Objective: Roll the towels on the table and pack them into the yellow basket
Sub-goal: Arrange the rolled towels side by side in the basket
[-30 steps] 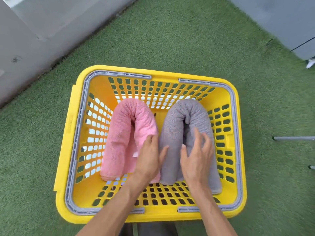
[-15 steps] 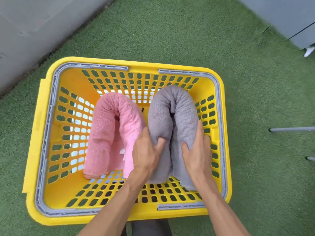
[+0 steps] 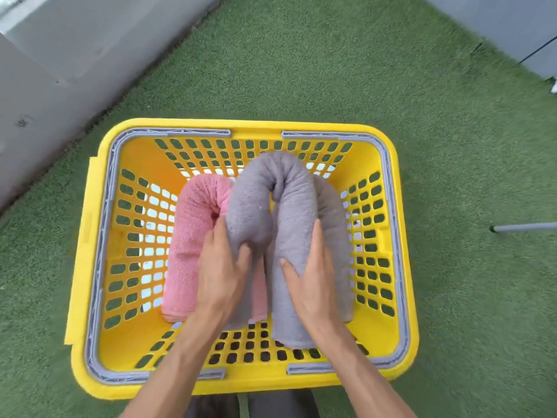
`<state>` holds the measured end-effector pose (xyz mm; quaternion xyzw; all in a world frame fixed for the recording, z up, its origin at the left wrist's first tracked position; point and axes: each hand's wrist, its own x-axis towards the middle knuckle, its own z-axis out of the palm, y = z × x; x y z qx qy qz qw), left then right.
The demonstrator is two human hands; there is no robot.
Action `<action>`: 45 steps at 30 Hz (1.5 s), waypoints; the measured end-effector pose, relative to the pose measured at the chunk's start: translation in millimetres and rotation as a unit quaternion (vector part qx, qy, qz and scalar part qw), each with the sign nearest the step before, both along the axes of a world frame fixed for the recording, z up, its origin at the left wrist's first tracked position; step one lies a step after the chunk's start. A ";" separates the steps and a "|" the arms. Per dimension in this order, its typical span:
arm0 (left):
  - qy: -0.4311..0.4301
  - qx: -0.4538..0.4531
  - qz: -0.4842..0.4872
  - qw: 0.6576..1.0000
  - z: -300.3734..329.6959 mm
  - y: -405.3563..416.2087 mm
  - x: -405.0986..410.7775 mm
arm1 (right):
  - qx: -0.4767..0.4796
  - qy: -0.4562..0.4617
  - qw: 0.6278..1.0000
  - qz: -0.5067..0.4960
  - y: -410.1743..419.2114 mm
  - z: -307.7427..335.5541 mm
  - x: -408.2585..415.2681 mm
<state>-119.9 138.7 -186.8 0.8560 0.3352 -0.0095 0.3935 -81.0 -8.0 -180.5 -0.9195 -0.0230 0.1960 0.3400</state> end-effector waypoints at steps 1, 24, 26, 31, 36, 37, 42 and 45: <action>0.011 0.011 0.013 1.000 2.9 14.8 -7.0 | 0.019 0.001 1.000 0.011 12.7 -2.4 -7.0; -0.011 -0.093 -0.095 0.991 -29.0 -65.4 11.3 | -0.156 0.018 0.988 -0.008 -51.2 -40.3 23.6; 0.061 -0.138 -0.083 0.985 -58.3 -84.9 19.6 | -0.193 0.079 0.978 0.029 -58.6 -47.2 23.0; 0.128 -0.019 -0.066 0.989 -107.0 -95.1 32.2 | -0.262 0.094 0.959 0.058 -48.9 -67.3 28.6; 0.186 0.077 -0.082 0.976 -114.3 -86.0 45.0 | -0.330 0.052 0.937 0.097 -48.1 -74.0 30.6; 0.169 0.046 -0.069 0.982 -106.9 -85.9 46.5 | -0.323 0.044 0.940 0.099 -49.5 -71.3 31.6; 0.062 -0.127 0.040 0.989 -76.3 -102.0 38.4 | -0.284 0.010 0.955 0.085 -61.2 -64.0 31.5; 0.061 -0.152 0.096 0.982 -81.3 -100.7 45.3 | -0.262 0.008 0.961 0.092 -63.6 -71.2 29.4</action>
